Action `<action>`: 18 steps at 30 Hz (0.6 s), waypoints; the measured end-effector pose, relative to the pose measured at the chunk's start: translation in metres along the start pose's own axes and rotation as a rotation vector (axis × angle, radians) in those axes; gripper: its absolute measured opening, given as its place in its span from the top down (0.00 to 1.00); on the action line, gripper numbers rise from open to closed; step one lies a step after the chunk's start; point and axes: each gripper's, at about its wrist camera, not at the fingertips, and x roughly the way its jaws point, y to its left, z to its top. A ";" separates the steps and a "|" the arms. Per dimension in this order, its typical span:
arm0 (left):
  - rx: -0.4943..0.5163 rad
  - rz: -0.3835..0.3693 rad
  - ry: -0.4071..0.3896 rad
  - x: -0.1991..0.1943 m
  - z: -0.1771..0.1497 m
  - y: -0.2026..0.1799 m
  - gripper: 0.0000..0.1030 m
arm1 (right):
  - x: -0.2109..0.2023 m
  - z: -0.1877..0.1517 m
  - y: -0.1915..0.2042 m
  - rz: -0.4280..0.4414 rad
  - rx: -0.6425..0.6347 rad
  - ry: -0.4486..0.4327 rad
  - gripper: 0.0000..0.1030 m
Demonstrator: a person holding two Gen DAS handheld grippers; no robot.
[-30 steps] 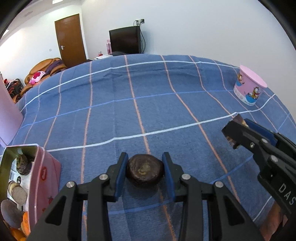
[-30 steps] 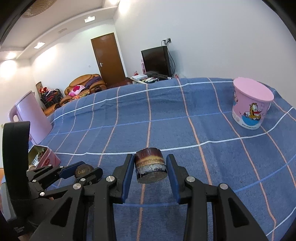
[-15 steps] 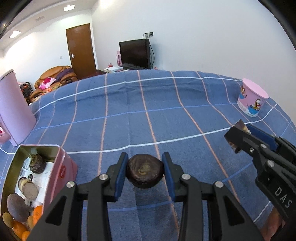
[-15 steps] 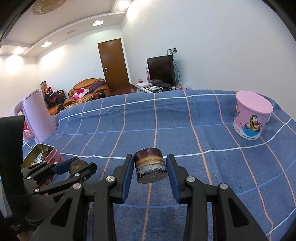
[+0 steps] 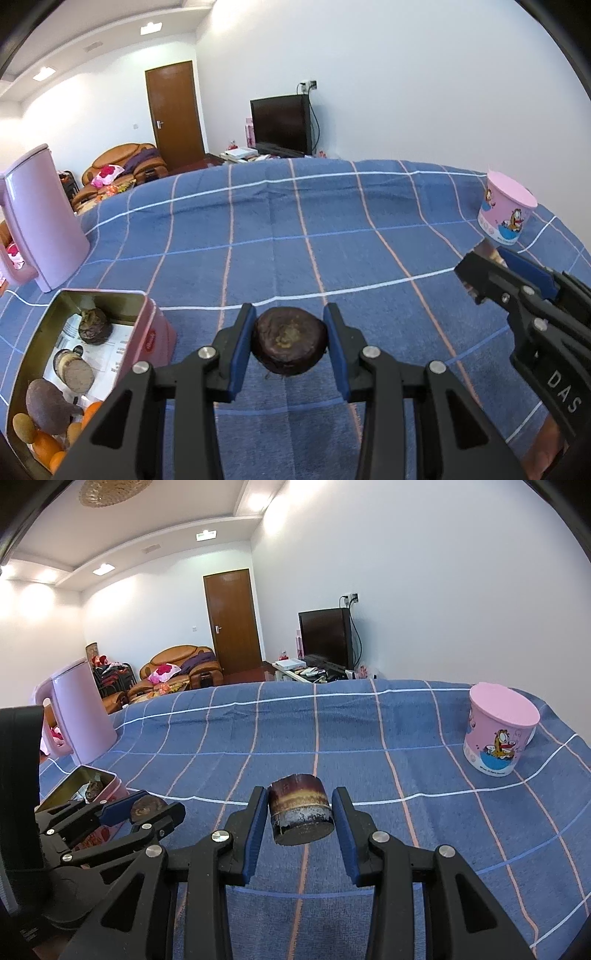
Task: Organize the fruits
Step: 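Lift the brown fruit and cut fruit piece off the cloth with both tools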
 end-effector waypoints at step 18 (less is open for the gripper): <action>-0.018 0.042 -0.059 -0.016 -0.004 0.007 0.62 | -0.014 -0.001 0.007 0.000 -0.026 -0.064 0.63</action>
